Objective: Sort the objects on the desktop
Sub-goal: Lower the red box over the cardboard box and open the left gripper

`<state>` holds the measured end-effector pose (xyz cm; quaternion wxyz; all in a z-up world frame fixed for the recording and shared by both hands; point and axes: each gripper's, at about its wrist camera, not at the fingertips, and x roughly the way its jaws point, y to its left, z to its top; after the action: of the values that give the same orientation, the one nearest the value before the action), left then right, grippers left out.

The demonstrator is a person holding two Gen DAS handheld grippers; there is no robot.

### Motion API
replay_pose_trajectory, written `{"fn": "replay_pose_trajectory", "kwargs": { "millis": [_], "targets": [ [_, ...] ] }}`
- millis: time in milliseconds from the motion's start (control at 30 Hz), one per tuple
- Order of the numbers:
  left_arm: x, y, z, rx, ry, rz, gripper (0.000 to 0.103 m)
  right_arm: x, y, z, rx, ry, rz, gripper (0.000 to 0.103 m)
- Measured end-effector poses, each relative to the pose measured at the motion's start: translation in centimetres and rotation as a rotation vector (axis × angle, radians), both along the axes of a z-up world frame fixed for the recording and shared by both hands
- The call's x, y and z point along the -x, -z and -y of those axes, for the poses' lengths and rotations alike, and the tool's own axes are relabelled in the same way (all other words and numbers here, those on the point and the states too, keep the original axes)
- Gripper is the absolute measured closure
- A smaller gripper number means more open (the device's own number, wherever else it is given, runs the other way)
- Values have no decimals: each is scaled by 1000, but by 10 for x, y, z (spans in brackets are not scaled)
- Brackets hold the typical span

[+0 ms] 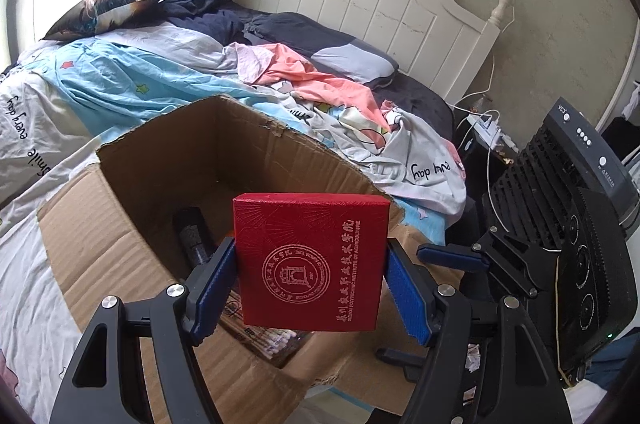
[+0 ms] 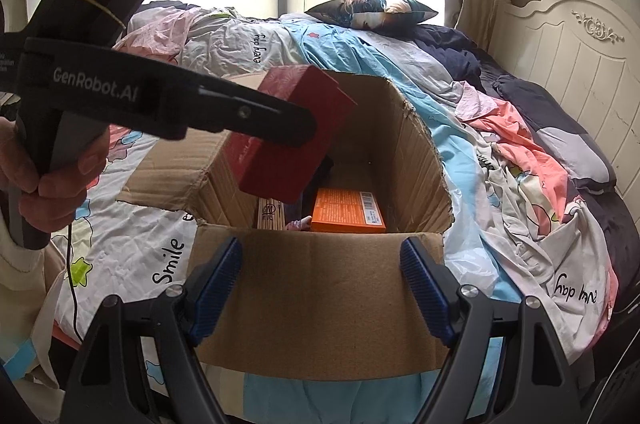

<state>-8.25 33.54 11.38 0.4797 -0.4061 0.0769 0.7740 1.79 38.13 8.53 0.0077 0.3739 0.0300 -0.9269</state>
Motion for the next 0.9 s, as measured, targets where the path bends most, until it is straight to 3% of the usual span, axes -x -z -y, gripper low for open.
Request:
{"fn": "replay_pose_trajectory", "kwargs": {
  "millis": [367,433,500,533,900],
  "targets": [
    [8,3,-2,3,-21,14,29,0,2,-1,-2,-6,3,25],
    [7,0,-3,-1,-15,15,25,0,3,-2,3,-3,0,24],
    [4,-3,-2,-9,-22,1,9,-1,3,-2,5,-4,-3,24],
    [4,-3,-2,-8,-23,-5,6,-1,3,-2,6,-5,-3,24],
    [9,-1,2,21,-46,45,0,-1,4,-2,0,2,0,24]
  ]
}}
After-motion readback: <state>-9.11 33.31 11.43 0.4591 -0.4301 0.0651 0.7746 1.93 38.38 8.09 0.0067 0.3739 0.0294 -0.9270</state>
